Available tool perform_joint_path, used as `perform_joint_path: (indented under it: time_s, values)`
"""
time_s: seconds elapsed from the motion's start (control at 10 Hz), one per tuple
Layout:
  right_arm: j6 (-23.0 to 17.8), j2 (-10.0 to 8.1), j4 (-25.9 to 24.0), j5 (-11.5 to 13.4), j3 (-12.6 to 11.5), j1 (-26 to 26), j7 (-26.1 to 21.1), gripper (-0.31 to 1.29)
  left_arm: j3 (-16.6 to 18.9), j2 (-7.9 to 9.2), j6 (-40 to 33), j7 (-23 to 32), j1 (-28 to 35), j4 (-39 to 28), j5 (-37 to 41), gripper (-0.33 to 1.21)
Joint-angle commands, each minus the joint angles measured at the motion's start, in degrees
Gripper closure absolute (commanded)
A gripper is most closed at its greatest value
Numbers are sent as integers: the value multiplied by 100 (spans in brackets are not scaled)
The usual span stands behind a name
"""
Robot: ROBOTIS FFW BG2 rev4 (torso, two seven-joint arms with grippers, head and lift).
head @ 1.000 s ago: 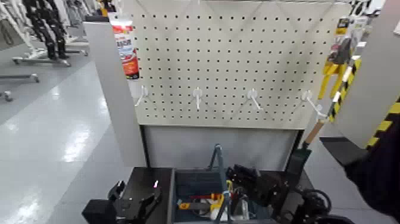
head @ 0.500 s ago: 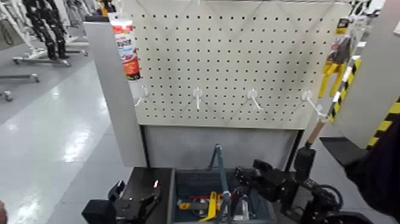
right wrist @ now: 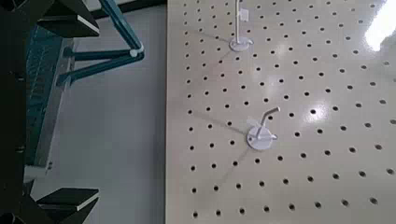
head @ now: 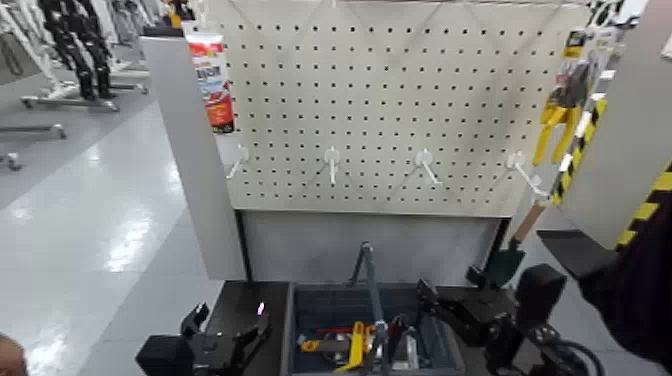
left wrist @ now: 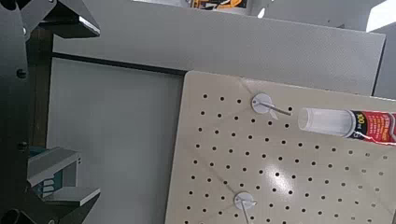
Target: Put the yellow roller into the crate.
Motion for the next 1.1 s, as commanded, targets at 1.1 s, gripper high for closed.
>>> perform_joint_path:
  time_s: [1.1]
  values:
    - [-1821,546,-467,1090,-50,1649,-1659,11,0,20,-1,-26,0,0,9,11]
